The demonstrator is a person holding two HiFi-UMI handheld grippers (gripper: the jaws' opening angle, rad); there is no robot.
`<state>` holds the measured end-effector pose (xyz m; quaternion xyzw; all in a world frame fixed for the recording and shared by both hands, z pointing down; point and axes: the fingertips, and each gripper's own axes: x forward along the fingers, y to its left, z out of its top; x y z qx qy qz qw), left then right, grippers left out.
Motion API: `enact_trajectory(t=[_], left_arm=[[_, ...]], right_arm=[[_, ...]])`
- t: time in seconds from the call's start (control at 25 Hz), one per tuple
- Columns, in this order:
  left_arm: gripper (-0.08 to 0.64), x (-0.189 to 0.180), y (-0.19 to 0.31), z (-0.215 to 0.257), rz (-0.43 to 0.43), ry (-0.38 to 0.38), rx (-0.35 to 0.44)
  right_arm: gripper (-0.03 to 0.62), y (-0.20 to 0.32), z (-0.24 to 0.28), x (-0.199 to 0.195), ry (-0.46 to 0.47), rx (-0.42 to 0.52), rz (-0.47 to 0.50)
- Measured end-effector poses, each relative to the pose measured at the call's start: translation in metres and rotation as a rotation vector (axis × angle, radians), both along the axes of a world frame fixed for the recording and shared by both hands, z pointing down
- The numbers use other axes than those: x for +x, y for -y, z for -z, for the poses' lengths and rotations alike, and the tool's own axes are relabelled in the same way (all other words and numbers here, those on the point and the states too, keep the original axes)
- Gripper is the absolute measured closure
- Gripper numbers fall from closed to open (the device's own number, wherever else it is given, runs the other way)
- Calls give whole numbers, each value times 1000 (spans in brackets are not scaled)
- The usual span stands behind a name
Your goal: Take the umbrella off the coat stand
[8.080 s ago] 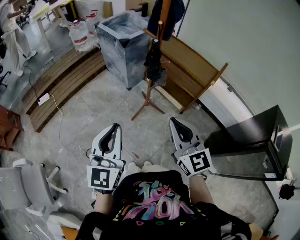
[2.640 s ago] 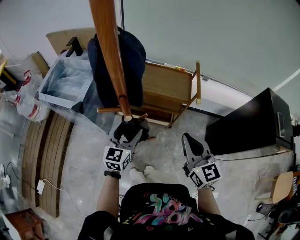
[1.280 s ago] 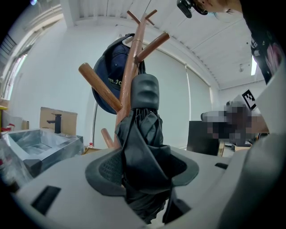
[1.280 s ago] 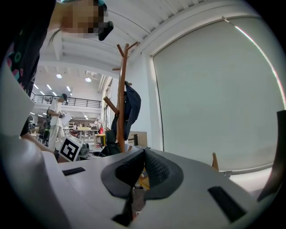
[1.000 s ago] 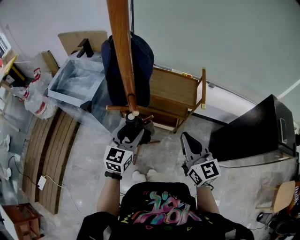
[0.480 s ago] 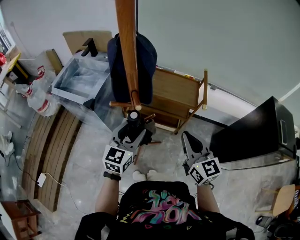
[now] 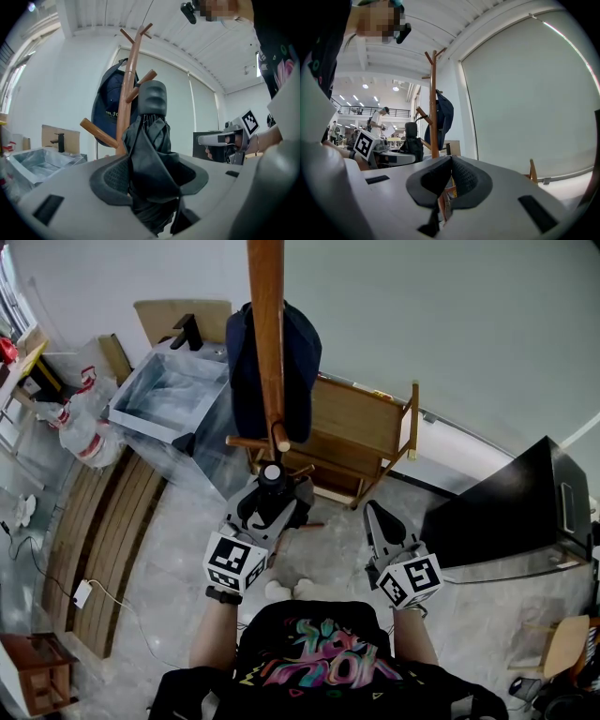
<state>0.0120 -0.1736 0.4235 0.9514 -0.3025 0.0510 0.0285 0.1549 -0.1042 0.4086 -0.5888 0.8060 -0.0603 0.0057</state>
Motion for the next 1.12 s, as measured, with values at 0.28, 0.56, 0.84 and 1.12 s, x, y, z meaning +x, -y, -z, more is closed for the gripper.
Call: enact_trajectory(t=[0.28,0.56,0.84,1.12], left_arm=[[313,-8,-14,19,2,-11,36],[313,-16,-28,40,8,-33,61],[313,-31,-38,52,48,-57,64],[313,-60,-43,51,127,-60,65]], right_arm=[[577,-2,1,-8,9,10,15],[577,-3,4,-20,16,16,42],[577,2,9,-34,23,25,79],[577,9,9,-56,26,25,141]])
